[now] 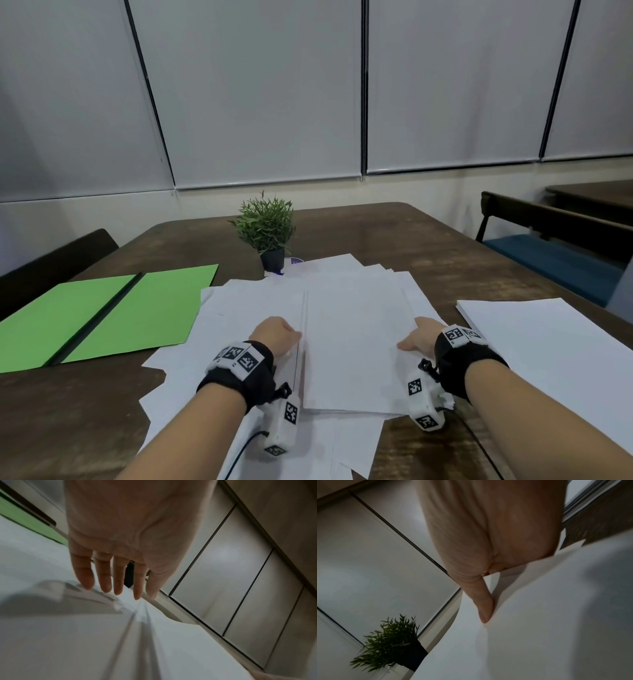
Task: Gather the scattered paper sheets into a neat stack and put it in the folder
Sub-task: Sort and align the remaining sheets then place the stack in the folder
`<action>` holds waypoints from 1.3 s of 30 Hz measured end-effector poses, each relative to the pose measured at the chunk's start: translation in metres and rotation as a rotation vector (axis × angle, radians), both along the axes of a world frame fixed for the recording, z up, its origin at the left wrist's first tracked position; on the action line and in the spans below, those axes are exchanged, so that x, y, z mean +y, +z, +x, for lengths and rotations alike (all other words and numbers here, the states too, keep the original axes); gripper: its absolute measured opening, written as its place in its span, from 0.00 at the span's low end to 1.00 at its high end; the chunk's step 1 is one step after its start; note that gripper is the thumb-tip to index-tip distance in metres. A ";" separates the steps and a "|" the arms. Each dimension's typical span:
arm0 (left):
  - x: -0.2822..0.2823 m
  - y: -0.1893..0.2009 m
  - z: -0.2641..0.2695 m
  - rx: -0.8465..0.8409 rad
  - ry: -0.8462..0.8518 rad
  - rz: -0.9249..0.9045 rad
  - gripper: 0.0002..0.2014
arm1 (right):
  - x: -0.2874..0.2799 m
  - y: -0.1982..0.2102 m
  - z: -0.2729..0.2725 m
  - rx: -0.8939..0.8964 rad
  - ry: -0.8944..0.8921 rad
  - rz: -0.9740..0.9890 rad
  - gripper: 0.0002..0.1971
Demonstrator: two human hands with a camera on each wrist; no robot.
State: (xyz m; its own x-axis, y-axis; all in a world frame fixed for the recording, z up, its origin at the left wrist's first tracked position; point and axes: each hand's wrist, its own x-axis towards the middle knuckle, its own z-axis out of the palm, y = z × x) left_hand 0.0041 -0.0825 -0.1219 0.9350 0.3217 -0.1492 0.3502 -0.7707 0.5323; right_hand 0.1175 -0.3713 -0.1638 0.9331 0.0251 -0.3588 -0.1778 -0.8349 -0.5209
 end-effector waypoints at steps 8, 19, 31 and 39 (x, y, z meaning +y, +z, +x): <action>0.077 -0.013 -0.024 0.229 0.235 0.297 0.47 | 0.003 0.003 -0.003 -0.023 0.028 0.000 0.32; 0.088 -0.010 -0.024 0.150 0.128 0.253 0.23 | 0.004 0.003 -0.002 -0.037 0.024 -0.046 0.31; 0.089 0.045 -0.039 -0.427 0.208 0.243 0.03 | 0.006 0.009 -0.011 -0.025 0.008 -0.006 0.33; 0.062 0.139 -0.037 -0.904 0.263 0.186 0.14 | 0.008 0.012 -0.016 -0.017 -0.014 -0.005 0.31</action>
